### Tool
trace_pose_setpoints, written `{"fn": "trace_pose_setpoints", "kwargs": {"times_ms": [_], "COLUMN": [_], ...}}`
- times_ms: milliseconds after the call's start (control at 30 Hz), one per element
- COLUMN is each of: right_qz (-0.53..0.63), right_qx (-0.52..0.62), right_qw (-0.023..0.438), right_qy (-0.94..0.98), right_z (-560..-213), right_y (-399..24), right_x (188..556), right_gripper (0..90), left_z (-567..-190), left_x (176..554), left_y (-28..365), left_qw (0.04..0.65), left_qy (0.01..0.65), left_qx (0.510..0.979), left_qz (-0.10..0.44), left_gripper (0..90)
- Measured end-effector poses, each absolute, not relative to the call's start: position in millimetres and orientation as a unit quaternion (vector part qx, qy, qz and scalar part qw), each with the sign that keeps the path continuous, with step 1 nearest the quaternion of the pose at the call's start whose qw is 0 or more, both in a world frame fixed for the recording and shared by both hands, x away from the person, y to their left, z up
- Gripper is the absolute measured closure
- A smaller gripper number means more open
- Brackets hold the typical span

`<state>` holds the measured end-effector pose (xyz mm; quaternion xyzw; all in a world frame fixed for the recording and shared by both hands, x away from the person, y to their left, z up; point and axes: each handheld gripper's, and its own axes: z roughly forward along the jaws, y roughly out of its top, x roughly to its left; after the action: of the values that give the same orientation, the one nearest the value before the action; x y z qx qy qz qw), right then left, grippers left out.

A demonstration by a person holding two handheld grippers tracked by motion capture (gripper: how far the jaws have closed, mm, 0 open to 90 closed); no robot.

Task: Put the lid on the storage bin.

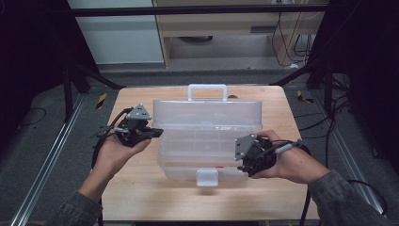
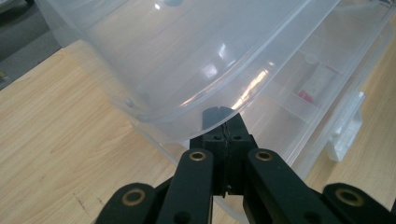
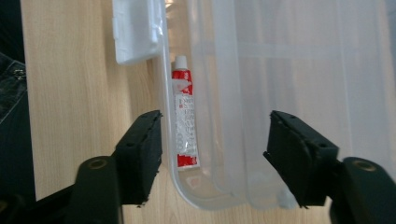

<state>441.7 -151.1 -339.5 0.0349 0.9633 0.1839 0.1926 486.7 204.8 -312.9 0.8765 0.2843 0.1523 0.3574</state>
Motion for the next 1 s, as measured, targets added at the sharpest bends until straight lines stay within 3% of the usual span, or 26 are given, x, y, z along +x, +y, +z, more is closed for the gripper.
{"fn": "trace_pose_setpoints", "kwargs": {"times_ms": [233,1000], "right_qz": [0.185,0.182], "right_qx": [0.067,0.141], "right_qw": [0.215,0.227], "right_qy": [0.957,0.946], "right_z": [-339.3,-357.9], "right_y": [-174.0,-228.0], "right_x": [433.5,429.2], "right_gripper": [24.8,23.9], "left_z": [-320.5,-340.7], "left_x": [483.5,470.5], "left_y": [206.4,211.0], "left_qw": [0.36,0.362], "left_qy": [0.28,0.28], "left_qx": [0.878,0.878], "left_qz": [0.142,0.143], "left_gripper": [90.0,90.0]}}
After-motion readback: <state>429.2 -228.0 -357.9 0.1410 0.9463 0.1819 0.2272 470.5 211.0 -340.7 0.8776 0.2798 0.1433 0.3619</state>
